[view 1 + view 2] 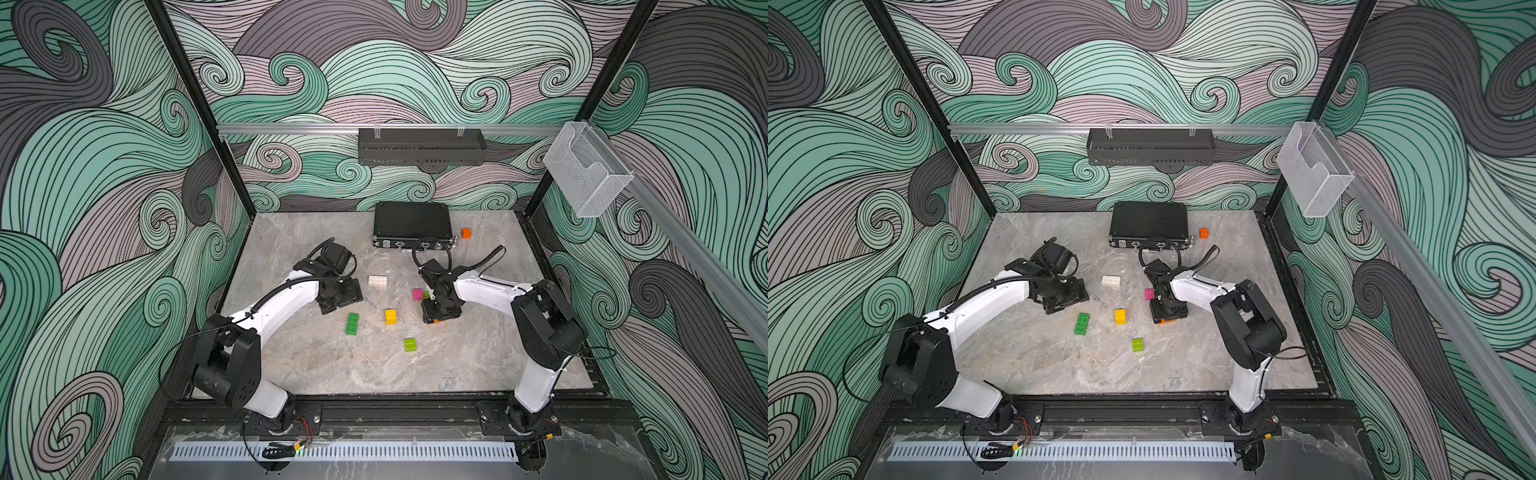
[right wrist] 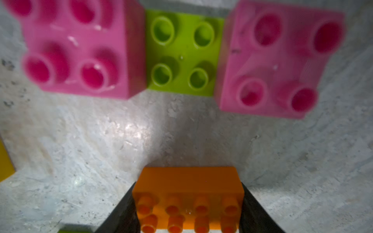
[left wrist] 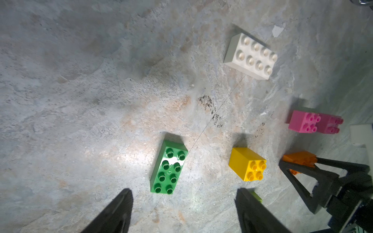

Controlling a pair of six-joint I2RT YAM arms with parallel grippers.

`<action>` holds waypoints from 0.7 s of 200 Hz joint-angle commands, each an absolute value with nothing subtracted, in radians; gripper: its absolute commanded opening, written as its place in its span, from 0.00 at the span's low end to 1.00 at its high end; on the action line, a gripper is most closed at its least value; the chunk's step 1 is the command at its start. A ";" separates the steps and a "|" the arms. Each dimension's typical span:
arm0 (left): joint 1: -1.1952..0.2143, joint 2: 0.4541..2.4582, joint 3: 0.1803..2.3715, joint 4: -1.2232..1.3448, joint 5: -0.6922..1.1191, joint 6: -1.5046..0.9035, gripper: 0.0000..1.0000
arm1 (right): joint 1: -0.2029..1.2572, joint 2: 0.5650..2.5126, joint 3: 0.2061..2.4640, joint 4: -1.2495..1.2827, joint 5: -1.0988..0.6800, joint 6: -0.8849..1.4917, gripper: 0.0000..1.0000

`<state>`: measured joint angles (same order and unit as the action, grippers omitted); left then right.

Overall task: Assemble a carrot with lego
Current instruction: Pick up the lego brick from the center of the board, then assemble the lego brick with the lego brick.

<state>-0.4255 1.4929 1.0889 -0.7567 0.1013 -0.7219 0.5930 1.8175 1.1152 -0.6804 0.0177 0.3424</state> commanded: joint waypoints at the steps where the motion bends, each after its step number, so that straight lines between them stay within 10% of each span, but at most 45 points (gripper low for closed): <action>1: -0.412 1.462 1.077 -0.752 0.100 -0.710 0.81 | 0.611 1.783 1.128 -0.699 0.025 0.388 0.49; 140: -0.293 1.360 0.963 -0.732 0.078 -0.682 0.80 | 0.894 1.933 1.573 -0.943 0.038 0.811 0.21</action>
